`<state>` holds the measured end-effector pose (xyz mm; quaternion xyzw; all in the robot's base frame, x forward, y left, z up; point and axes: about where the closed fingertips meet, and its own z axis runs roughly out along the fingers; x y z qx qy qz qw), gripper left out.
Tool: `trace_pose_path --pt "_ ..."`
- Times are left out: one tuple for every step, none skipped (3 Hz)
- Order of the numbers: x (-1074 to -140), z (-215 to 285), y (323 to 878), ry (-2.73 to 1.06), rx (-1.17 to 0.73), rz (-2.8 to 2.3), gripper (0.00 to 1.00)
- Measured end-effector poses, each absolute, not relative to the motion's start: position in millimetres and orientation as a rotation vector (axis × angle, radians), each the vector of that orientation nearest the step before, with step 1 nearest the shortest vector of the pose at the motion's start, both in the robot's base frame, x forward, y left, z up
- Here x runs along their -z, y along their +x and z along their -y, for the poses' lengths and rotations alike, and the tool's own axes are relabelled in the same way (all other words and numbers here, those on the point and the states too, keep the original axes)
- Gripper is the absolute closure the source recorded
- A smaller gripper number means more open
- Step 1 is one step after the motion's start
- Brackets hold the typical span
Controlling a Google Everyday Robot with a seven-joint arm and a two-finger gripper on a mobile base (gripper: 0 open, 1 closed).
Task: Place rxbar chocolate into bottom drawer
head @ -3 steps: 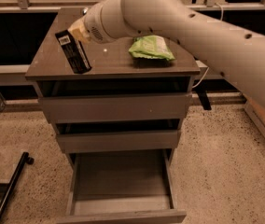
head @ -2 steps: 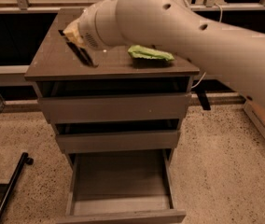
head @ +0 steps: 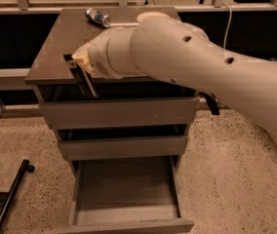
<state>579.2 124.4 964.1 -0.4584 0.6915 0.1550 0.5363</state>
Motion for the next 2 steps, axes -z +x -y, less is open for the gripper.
trace_pose_path --pt "-912.1 -110.4 578.1 -1.059 -0.503 -1.714 1.00" --pt "-837.3 -77.9 582.5 -0.969 -0.641 -1.793 1.00"
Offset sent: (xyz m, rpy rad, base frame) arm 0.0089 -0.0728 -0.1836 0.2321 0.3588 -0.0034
